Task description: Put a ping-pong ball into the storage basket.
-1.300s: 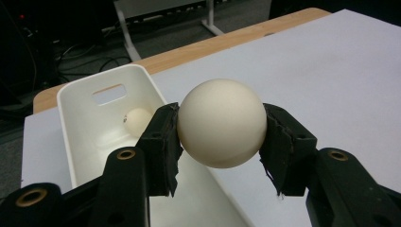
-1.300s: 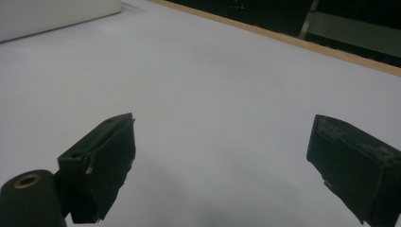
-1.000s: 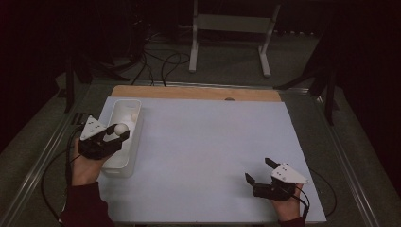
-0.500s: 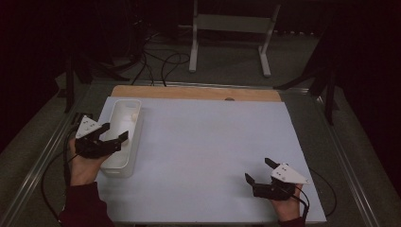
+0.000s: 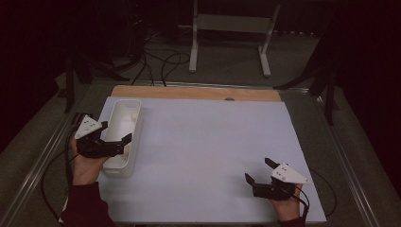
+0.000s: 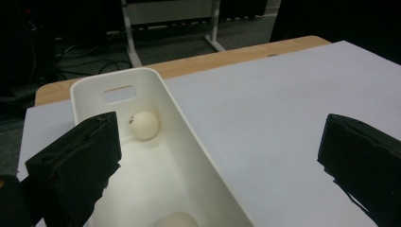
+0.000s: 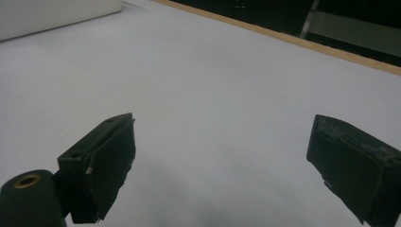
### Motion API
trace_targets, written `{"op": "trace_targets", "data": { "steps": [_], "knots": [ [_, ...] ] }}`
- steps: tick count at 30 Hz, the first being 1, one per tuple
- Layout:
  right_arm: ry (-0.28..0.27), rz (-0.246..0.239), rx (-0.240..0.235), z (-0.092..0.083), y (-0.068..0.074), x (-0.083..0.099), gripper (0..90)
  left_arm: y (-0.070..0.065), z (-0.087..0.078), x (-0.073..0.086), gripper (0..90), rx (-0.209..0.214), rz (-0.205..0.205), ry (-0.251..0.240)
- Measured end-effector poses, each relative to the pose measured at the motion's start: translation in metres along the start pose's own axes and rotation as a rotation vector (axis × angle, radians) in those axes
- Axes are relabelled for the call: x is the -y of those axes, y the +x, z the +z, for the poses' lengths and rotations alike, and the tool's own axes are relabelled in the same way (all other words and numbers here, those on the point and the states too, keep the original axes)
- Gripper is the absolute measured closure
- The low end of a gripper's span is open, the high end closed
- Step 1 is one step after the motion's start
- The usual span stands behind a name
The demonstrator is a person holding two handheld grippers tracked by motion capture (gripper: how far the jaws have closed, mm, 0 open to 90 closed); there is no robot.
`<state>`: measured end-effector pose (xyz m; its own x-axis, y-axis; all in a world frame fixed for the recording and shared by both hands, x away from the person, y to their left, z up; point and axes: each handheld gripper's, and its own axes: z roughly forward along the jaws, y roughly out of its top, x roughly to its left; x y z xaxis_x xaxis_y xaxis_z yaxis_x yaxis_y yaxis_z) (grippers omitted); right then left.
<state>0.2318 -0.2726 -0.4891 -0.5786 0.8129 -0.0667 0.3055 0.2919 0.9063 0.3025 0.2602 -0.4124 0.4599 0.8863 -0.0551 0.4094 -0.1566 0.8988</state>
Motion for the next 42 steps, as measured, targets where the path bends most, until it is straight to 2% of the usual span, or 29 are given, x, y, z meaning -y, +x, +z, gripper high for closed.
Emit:
{"op": "trace_targets", "data": {
  "steps": [10,16,20,27,42],
  "knots": [
    [-0.003,0.0,-0.001,0.0,-0.001,0.0,8.4,-0.001,0.001,0.002,0.7,0.007,-0.001,-0.022],
    [-0.007,0.005,-0.003,-0.001,-0.001,0.0,8.4,-0.005,0.0,0.003,0.6,0.035,0.019,-0.039],
    [-0.008,0.005,0.003,-0.002,-0.002,0.0,8.4,-0.007,-0.001,0.004,0.6,0.065,0.007,-0.059],
    [-0.024,0.03,-0.004,-0.004,-0.004,-0.001,8.4,-0.014,-0.001,0.007,0.6,0.077,0.033,-0.056],
    [-0.032,0.034,-0.003,-0.005,-0.005,-0.001,8.4,-0.022,-0.003,0.016,0.7,0.106,0.054,-0.065]
  ]
}}
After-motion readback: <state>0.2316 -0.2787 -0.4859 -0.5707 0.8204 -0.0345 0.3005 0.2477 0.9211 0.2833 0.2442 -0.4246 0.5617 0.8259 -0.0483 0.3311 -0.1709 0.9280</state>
